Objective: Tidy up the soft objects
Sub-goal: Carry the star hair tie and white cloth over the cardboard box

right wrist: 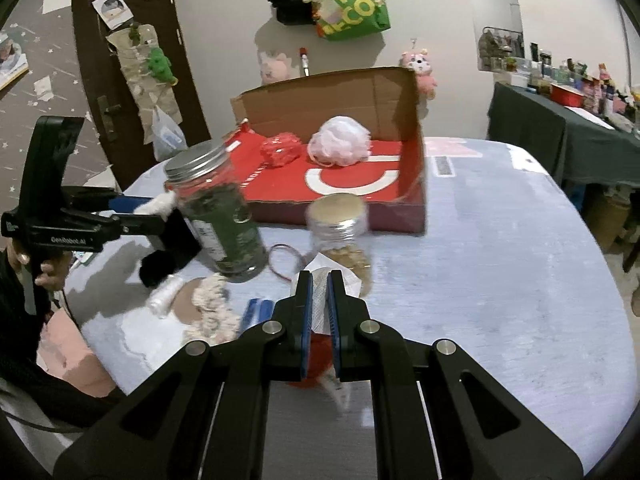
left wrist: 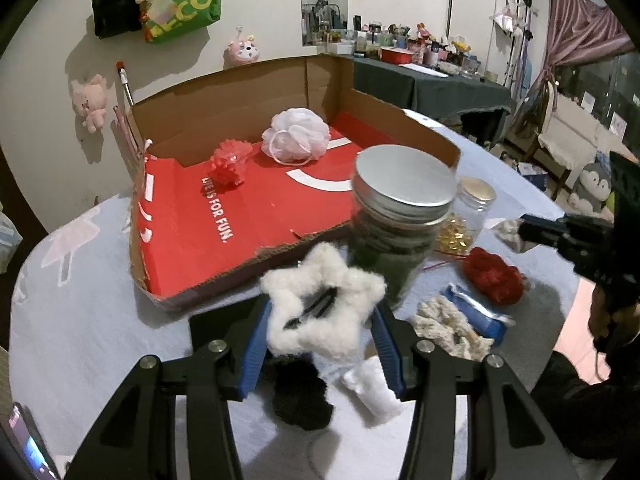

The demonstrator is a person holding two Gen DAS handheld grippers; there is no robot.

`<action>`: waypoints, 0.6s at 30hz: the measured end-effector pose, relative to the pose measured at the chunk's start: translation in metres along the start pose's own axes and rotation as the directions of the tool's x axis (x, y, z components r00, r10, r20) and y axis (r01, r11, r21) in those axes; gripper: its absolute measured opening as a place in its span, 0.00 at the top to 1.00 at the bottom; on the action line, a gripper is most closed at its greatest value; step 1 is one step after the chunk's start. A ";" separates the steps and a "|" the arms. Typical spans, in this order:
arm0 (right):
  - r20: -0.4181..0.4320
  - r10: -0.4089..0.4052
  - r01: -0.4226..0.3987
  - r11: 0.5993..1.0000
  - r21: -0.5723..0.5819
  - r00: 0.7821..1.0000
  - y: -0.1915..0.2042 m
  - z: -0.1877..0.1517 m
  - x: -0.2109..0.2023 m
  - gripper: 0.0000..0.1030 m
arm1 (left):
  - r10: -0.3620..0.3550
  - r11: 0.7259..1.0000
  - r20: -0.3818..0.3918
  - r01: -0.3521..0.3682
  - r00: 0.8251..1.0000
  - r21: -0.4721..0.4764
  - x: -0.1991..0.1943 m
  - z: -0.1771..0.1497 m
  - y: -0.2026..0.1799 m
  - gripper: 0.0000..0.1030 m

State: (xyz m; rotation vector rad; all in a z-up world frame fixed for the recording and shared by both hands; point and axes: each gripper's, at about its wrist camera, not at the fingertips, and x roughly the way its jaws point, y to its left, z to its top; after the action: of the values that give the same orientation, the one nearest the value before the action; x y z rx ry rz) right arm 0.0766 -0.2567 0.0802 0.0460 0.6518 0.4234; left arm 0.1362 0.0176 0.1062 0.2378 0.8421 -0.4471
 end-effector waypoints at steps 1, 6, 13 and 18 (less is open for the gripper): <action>-0.003 -0.005 0.005 1.000 -0.001 1.000 -0.003 0.001 0.000 0.93 | 0.006 1.000 -0.003 -0.006 1.000 0.006 0.001 0.001 0.002 0.50; -0.021 -0.048 0.047 0.999 -0.021 0.999 -0.020 0.007 0.004 0.93 | 0.027 0.999 -0.045 -0.025 0.999 0.044 0.014 0.007 0.015 0.50; -0.037 -0.084 0.082 0.995 -0.052 0.996 -0.041 0.022 0.012 0.93 | 0.005 0.998 -0.058 -0.002 0.998 0.060 0.027 0.020 0.031 0.50; -0.031 -0.083 0.080 0.992 -0.101 0.996 -0.043 0.042 0.020 0.93 | -0.020 0.998 -0.069 0.024 0.997 0.066 0.038 0.033 0.039 0.50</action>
State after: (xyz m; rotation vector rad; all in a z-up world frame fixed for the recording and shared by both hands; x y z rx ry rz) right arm 0.1315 -0.2847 0.0949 -0.0823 0.6641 0.3780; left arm 0.1989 0.0286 0.0997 0.3073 0.8983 -0.4906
